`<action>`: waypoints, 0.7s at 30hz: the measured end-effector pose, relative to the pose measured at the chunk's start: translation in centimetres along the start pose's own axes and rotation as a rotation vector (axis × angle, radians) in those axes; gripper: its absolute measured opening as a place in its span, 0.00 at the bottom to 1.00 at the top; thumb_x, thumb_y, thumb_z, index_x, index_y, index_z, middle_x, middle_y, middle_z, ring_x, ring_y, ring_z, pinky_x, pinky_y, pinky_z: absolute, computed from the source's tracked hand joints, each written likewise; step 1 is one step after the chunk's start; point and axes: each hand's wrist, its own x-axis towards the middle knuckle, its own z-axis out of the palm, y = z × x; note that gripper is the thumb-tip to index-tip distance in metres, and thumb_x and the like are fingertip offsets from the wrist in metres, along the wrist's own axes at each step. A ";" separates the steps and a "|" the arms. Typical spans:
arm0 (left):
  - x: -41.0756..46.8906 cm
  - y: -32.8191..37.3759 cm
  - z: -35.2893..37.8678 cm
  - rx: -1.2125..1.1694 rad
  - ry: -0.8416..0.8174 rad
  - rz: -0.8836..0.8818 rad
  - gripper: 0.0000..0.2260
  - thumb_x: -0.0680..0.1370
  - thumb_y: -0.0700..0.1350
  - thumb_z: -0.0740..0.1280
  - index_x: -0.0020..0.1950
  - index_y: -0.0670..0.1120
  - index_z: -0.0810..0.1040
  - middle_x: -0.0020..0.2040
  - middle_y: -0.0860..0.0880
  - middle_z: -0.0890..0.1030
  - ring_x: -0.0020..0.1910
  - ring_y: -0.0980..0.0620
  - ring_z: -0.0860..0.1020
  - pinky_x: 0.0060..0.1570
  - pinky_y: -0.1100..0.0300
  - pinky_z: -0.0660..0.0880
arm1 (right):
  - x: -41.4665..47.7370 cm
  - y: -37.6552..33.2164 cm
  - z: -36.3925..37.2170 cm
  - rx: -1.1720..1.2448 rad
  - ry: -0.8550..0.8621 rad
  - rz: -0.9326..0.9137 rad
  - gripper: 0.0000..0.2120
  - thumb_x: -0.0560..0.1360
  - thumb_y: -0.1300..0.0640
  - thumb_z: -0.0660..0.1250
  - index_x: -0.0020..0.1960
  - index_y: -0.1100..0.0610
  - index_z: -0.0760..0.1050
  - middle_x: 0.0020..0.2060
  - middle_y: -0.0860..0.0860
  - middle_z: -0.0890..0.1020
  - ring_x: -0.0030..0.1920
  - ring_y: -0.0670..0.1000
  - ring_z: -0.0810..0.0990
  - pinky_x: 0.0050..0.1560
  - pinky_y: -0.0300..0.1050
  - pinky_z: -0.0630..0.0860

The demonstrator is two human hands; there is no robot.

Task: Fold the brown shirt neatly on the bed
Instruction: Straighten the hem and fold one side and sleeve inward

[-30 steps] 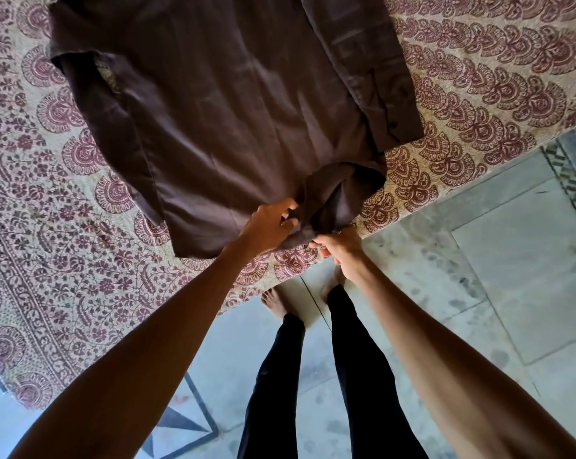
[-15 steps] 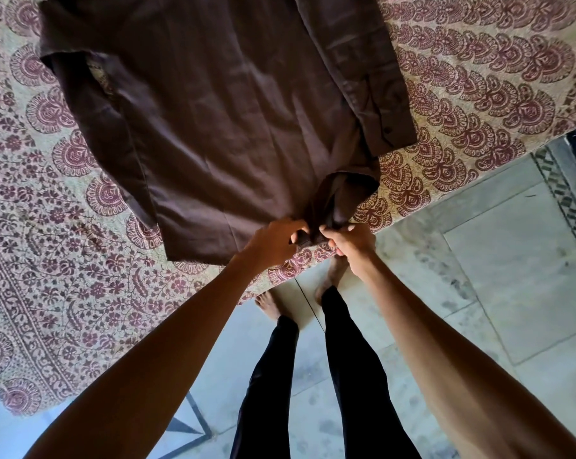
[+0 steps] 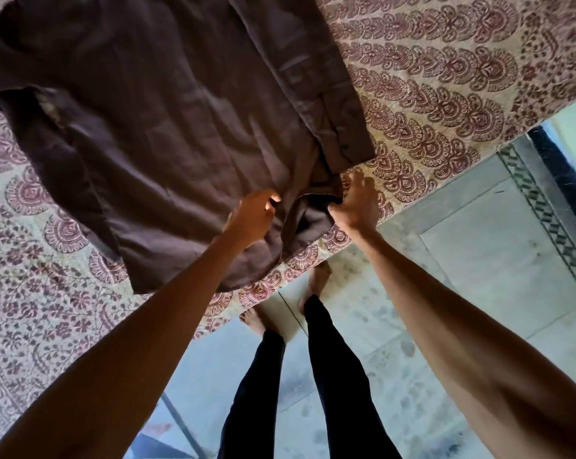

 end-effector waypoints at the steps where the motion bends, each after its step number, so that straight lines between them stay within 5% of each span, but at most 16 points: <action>1: 0.4 0.3 0.0 0.017 -0.031 0.021 0.15 0.74 0.36 0.62 0.59 0.43 0.78 0.51 0.40 0.82 0.50 0.42 0.81 0.53 0.56 0.75 | 0.3 -0.1 0.3 -0.027 0.010 -0.070 0.25 0.67 0.58 0.73 0.62 0.54 0.70 0.59 0.56 0.75 0.59 0.58 0.75 0.52 0.50 0.74; 4: 1.0 1.0 -0.1 0.046 -0.131 0.046 0.11 0.78 0.39 0.65 0.59 0.42 0.78 0.50 0.42 0.83 0.48 0.46 0.80 0.48 0.61 0.71 | 0.9 -0.1 0.4 0.021 0.088 -0.153 0.17 0.69 0.64 0.66 0.56 0.53 0.75 0.50 0.54 0.81 0.51 0.57 0.80 0.46 0.49 0.76; 10: 0.6 1.2 0.2 0.110 -0.167 0.059 0.08 0.79 0.43 0.64 0.55 0.44 0.79 0.49 0.43 0.83 0.48 0.44 0.80 0.50 0.53 0.76 | 2.2 0.9 -2.3 0.309 0.386 -0.204 0.22 0.64 0.69 0.60 0.53 0.54 0.78 0.49 0.53 0.81 0.48 0.52 0.79 0.46 0.41 0.72; 14: 0.5 1.1 0.6 0.084 -0.167 0.033 0.13 0.75 0.50 0.63 0.53 0.45 0.79 0.45 0.45 0.83 0.44 0.45 0.80 0.49 0.52 0.77 | 1.9 2.3 -2.9 0.185 0.345 -0.254 0.21 0.65 0.69 0.59 0.52 0.54 0.78 0.49 0.54 0.79 0.47 0.53 0.77 0.43 0.45 0.70; 18: 0.7 0.6 0.6 0.113 -0.266 0.039 0.21 0.71 0.64 0.66 0.54 0.49 0.76 0.44 0.52 0.77 0.43 0.50 0.78 0.48 0.51 0.77 | 2.5 3.8 -3.0 0.198 0.216 -0.080 0.12 0.71 0.63 0.66 0.53 0.54 0.78 0.46 0.52 0.83 0.45 0.52 0.81 0.40 0.41 0.69; 21: -1.1 0.5 1.0 0.364 -0.289 0.188 0.32 0.63 0.73 0.66 0.55 0.51 0.71 0.51 0.51 0.74 0.49 0.48 0.76 0.49 0.51 0.76 | 2.4 3.9 -3.0 0.266 0.009 0.082 0.11 0.70 0.53 0.69 0.52 0.53 0.77 0.45 0.51 0.84 0.44 0.52 0.81 0.43 0.44 0.75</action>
